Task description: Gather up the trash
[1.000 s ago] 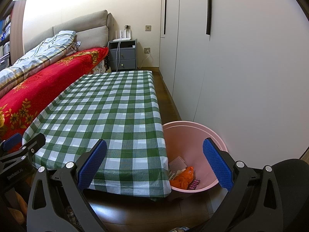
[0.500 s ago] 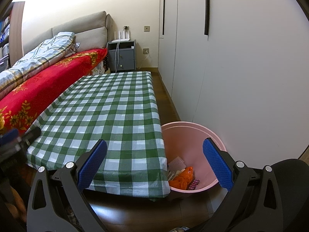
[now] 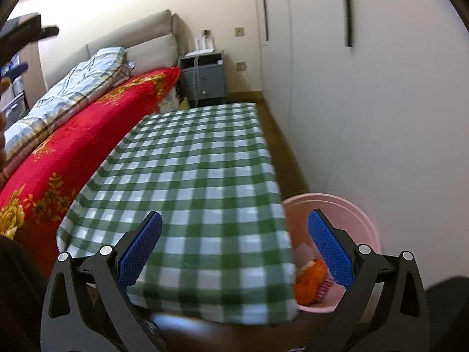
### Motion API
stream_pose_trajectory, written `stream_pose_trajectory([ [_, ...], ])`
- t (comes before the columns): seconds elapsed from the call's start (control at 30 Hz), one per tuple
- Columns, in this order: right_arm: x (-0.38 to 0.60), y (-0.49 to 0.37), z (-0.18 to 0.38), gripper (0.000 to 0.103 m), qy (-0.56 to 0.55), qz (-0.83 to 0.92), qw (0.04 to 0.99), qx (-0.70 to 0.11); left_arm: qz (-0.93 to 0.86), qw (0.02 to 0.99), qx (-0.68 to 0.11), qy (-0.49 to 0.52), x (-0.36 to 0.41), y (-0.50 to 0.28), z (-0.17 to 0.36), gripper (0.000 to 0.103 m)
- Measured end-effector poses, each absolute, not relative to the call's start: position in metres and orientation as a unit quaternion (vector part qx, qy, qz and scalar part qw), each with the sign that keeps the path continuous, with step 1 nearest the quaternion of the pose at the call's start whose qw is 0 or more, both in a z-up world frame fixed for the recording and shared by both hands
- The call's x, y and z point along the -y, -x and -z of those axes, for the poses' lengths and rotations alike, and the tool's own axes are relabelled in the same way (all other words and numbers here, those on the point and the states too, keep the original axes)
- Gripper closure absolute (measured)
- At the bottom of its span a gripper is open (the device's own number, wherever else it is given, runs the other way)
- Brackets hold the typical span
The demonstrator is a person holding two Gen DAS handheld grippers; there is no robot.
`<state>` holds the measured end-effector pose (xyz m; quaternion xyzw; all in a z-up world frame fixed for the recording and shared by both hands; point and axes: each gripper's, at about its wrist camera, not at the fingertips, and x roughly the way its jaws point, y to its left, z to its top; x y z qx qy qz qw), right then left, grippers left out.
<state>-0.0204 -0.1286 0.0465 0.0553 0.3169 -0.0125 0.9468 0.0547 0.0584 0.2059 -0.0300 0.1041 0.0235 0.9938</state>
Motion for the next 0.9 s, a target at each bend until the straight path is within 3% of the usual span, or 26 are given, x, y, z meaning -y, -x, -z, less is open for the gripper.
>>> stream_pose_trajectory([
  [0.1, 0.102, -0.008, -0.041, 0.005, -0.034, -0.007, 0.944, -0.328, -0.068, 0.993, -0.09, 0.041, -0.073, -0.056, -0.188, 0.008],
  [0.57, -0.117, -0.176, 0.045, 0.005, 0.068, -0.182, 0.878, -0.438, -0.044, 0.973, -0.18, 0.134, -0.114, -0.095, -0.158, 0.008],
  [0.9, -0.164, -0.194, 0.08, 0.004, 0.098, -0.213, 0.86, -0.452, -0.049, 0.967, -0.196, 0.152, -0.125, -0.106, -0.153, 0.008],
])
